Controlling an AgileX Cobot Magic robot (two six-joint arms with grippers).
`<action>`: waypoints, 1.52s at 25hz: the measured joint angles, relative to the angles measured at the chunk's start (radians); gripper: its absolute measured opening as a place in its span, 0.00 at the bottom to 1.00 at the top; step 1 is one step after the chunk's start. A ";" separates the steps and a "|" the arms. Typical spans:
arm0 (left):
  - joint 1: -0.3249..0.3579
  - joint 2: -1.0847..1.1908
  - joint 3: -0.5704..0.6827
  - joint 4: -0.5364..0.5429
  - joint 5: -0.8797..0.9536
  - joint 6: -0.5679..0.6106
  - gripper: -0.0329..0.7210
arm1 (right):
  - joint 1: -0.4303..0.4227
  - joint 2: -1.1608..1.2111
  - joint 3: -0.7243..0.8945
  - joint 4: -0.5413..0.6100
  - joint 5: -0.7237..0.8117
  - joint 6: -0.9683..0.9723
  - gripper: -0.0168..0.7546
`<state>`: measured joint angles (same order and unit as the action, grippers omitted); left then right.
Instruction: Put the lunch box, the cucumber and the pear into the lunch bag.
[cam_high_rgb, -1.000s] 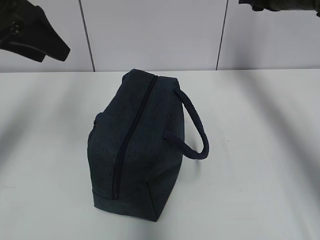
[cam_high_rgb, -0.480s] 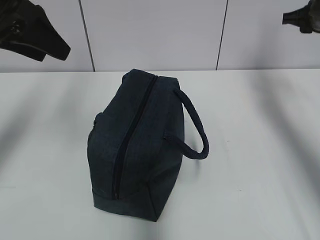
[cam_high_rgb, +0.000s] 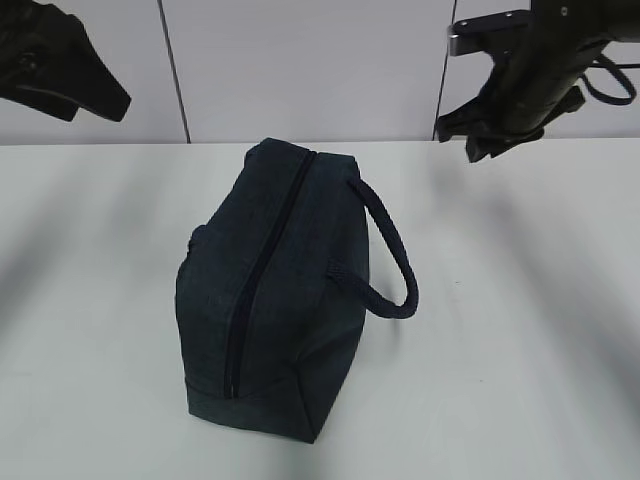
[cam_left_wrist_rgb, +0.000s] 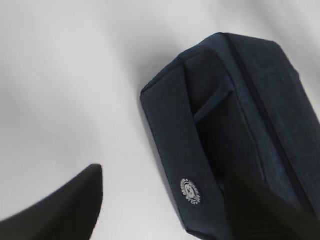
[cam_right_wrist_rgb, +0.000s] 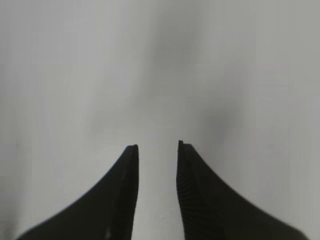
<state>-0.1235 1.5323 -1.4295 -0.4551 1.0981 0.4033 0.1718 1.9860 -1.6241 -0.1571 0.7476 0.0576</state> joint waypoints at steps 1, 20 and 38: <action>0.000 0.000 0.000 0.024 -0.001 -0.013 0.64 | 0.017 -0.002 0.000 0.008 0.014 -0.025 0.31; 0.000 -0.086 0.000 0.178 0.024 -0.111 0.66 | 0.157 -0.377 0.000 0.186 0.382 -0.132 0.58; 0.000 -0.460 0.082 0.174 0.044 -0.133 0.67 | 0.157 -0.983 0.255 0.205 0.438 -0.197 0.58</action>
<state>-0.1235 1.0724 -1.3475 -0.2812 1.1416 0.2708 0.3285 1.0026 -1.3691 0.0474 1.1857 -0.1393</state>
